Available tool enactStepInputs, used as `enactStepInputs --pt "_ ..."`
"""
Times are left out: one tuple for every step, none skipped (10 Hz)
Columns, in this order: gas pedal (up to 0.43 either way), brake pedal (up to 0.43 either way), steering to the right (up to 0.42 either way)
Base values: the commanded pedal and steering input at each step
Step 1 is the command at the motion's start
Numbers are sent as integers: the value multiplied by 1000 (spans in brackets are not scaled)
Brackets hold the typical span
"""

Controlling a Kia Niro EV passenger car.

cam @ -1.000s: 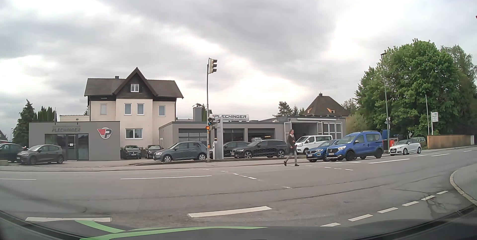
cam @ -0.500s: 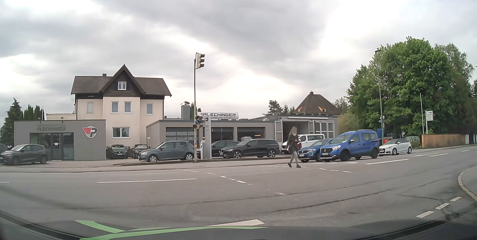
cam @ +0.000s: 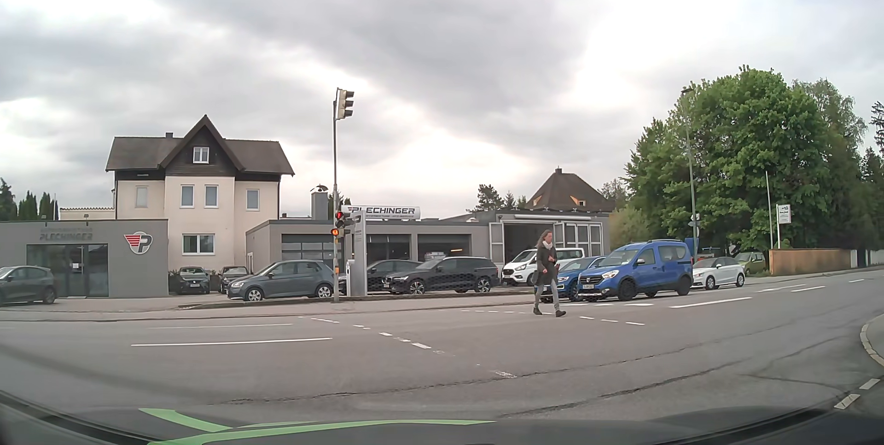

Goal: Follow the waypoints while adhering to traffic rules and regulations

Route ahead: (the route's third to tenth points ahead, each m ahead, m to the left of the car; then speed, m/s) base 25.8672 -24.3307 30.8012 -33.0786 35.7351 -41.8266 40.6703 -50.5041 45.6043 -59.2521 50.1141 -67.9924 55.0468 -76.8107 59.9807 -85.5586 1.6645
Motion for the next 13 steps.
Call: enactStepInputs --pt "0 0 198" --pt "0 0 198" --pt "0 0 198" --pt "0 12 199" --pt "0 98 200" --pt "0 116 202" --pt "0 122 204" --pt "0 128 205" --pt "0 134 207" --pt "0 134 211" --pt "0 134 216" --pt "0 140 224" --pt "0 152 231"
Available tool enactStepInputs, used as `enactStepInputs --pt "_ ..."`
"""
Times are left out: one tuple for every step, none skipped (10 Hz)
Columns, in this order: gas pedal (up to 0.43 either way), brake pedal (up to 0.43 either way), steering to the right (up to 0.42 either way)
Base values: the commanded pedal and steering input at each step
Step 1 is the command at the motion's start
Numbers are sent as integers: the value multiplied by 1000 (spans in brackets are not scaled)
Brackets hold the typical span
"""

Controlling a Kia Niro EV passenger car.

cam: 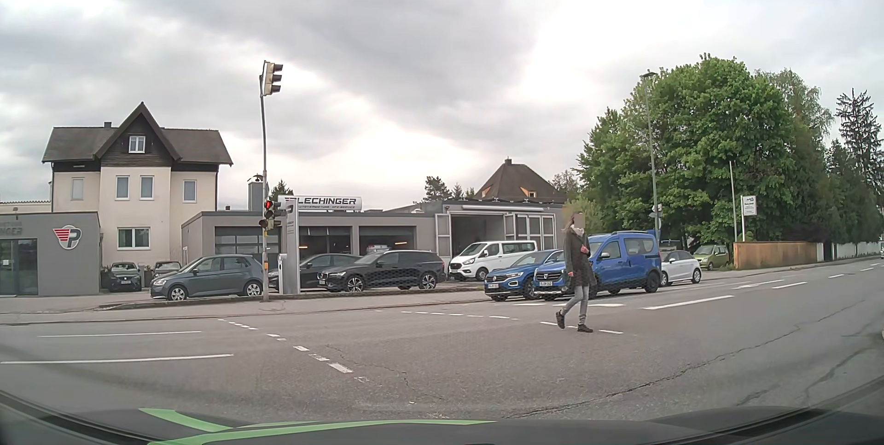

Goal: Follow the waypoints while adhering to traffic rules and regulations

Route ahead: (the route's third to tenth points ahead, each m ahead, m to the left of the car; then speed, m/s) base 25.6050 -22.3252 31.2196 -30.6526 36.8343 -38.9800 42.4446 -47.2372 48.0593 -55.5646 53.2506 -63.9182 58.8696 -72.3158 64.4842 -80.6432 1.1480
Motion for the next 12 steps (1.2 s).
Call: enactStepInputs --pt "0 146 234" --pt "0 146 234" --pt "0 146 234" --pt "0 152 234" --pt "0 152 234" --pt "0 146 234" --pt "0 122 235" --pt "0 43 237" --pt "0 0 237" --pt "0 0 237" --pt "0 0 236" --pt "0 0 237"
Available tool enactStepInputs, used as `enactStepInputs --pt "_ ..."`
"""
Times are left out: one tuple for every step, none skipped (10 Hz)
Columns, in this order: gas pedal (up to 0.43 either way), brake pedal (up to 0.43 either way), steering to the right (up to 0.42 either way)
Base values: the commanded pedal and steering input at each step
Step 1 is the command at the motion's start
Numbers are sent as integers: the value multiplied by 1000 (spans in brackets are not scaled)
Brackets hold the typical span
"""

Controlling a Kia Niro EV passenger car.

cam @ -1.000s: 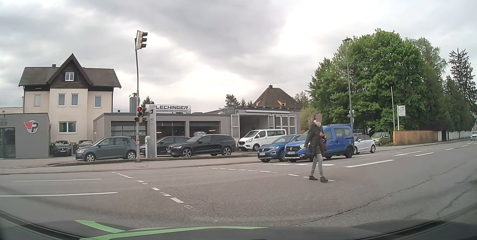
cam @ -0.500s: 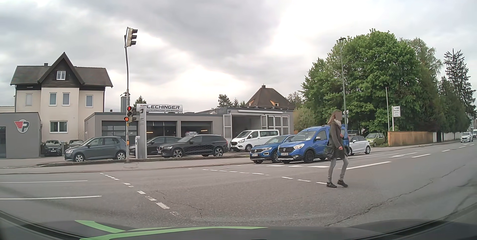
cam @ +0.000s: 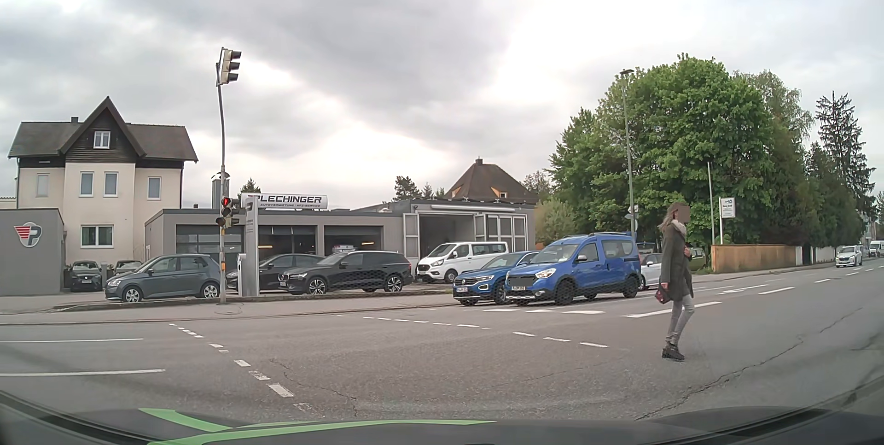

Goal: Follow the waypoints while adhering to traffic rules and regulations

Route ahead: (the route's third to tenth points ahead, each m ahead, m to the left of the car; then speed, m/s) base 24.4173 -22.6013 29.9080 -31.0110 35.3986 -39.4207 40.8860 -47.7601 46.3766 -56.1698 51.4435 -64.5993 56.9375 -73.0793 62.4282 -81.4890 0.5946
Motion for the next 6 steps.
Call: enactStepInputs --pt "0 0 238" --pt "0 0 241" --pt "20 0 247" --pt "110 0 254" --pt "130 0 261" --pt "157 0 270"
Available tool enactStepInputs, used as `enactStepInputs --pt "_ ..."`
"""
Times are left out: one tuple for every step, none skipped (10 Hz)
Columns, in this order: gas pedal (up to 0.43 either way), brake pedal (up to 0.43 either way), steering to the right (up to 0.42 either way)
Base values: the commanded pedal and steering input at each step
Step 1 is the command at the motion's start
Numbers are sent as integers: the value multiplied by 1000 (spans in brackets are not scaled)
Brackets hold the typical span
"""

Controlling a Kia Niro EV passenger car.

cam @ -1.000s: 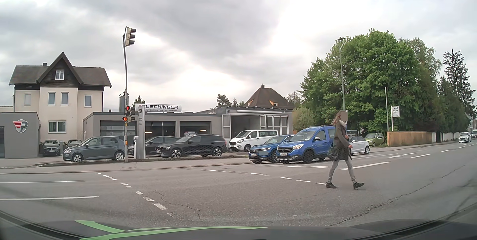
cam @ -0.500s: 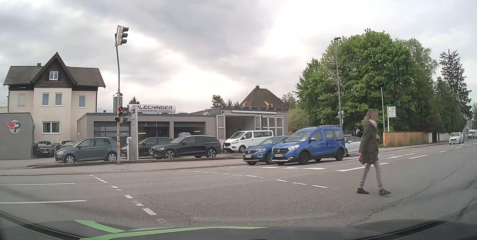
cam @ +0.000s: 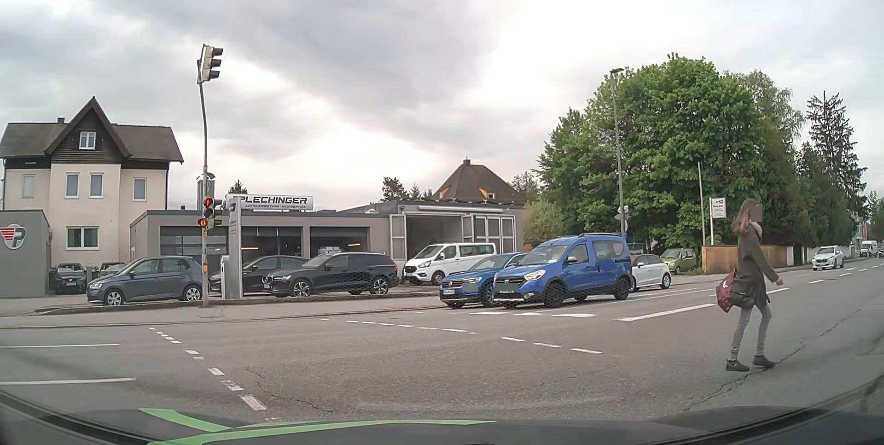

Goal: Follow the waypoints while adhering to traffic rules and regulations

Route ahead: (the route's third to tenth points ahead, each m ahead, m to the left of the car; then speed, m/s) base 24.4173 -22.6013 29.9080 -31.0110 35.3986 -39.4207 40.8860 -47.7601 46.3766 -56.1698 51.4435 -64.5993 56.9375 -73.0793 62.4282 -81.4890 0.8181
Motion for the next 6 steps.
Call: enactStepInputs --pt "157 0 278" --pt "169 0 283" --pt "189 0 290" --pt "197 0 294" --pt "209 0 300" --pt "228 0 308"
